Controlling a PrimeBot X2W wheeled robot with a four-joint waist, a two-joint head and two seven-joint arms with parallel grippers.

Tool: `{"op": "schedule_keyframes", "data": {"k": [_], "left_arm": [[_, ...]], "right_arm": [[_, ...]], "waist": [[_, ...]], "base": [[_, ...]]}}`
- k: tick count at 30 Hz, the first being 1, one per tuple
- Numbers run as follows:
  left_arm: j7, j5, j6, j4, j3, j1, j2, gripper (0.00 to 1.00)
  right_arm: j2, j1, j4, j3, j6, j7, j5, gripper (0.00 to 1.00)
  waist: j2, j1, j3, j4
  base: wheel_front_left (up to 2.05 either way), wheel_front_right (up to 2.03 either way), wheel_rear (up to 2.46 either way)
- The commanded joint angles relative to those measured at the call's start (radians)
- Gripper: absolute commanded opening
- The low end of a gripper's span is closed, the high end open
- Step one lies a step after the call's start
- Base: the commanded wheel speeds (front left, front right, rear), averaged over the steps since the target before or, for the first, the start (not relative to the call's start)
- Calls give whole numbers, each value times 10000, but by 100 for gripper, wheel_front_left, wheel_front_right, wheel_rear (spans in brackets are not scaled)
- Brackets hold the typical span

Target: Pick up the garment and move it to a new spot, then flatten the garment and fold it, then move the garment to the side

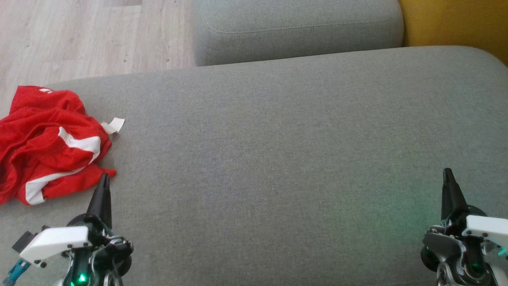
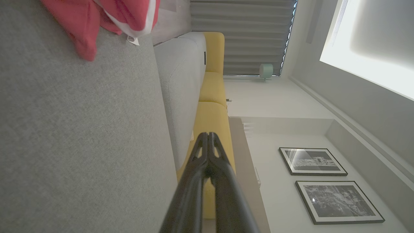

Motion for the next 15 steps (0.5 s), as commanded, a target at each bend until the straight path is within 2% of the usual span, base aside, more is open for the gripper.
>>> {"op": "schedule_keyframes", "data": {"k": [1,15], "left_arm": [[75,113,-73,-292,344,-546,87,0],[75,113,-73,-292,344,-546,87,0]], "right_arm": [[-47,-535,-384,210,23,63,75,0],[-47,-535,-384,210,23,63,75,0]], "waist": [[0,0,0,0],[0,0,0,0]], "base": [[0,0,0],[0,0,0]]}}
